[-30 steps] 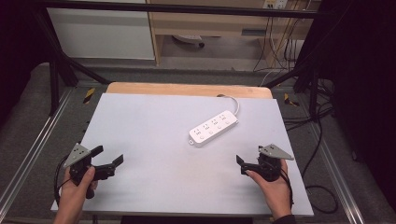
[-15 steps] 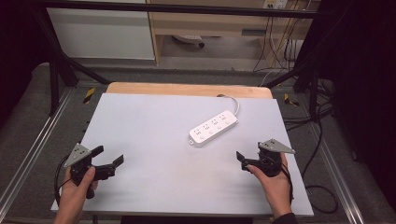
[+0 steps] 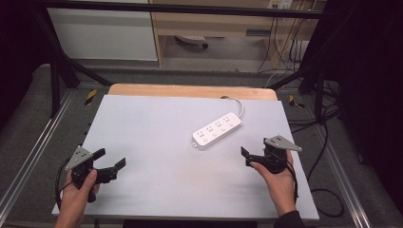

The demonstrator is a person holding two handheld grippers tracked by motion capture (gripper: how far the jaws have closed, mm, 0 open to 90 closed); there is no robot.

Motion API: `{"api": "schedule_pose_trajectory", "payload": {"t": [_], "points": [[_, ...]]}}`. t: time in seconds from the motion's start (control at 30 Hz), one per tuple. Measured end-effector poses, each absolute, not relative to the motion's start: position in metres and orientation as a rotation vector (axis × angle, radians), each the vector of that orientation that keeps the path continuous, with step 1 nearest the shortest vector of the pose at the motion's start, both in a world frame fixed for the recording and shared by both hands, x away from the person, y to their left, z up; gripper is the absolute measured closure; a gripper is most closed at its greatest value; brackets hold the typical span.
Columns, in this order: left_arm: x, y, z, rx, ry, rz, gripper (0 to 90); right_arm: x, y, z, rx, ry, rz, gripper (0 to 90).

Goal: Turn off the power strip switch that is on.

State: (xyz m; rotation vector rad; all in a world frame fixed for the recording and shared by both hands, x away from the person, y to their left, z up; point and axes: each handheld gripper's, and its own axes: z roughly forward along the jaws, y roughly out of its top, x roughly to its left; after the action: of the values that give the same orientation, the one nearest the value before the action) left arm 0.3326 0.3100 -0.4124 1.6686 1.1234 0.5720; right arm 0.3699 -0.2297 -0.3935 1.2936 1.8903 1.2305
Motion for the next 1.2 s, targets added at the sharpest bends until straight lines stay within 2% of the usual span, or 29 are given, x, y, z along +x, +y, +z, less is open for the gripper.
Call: {"api": "schedule_pose_trajectory", "payload": {"t": [0.97, 1.2], "points": [[0.332, 0.310, -0.413, 1.677, 1.125, 0.573, 6.5, 0.394, -0.220, -0.369, 1.258, 1.839, 1.321, 6.4], [0.333, 0.309, -0.414, 1.674, 1.131, 0.567, 6.5, 0.406, -0.219, -0.362, 1.267, 1.843, 1.329, 9.9]]}}
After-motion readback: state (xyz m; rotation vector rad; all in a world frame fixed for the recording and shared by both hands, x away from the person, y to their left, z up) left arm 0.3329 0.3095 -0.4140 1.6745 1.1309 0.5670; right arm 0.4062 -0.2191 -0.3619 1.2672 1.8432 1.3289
